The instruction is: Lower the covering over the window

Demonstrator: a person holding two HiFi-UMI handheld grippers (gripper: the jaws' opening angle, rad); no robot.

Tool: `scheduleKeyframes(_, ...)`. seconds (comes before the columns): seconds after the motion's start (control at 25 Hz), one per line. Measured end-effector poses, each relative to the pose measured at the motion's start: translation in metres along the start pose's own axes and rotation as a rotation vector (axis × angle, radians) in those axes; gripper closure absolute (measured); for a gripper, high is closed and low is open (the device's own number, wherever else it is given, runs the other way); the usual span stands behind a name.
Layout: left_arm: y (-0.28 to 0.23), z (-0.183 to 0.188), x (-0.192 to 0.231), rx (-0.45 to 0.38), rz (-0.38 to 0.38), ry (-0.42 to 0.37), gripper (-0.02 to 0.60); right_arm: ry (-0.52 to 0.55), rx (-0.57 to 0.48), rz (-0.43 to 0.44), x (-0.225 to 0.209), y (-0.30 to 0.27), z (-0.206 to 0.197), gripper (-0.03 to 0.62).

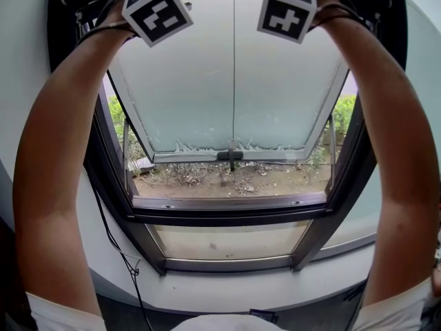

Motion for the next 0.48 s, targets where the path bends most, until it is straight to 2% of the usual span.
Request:
scheduleKeyframes(0.24, 0.002, -0.003, -0.009, 0.007, -0.013, -0.063, 0.39, 0.007, -0.005, 0.029, 0.009, 0.002, 0.001, 0.517)
scheduleKeyframes(0.48, -0.001, 0.004, -0.019, 0.002, -0.026, -0.091, 0.39, 0.01, -0.005, 0.046, 0.017, 0.002, 0.002, 0.526)
Point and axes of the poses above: the fingertips, and each gripper's own axes: y backward along the fingers, x to its left, z out of its top, the point moved 8 cm from there along y, backward along the fingers, and after that the axes turned 7 degrees about z, right-handed, at the moved point
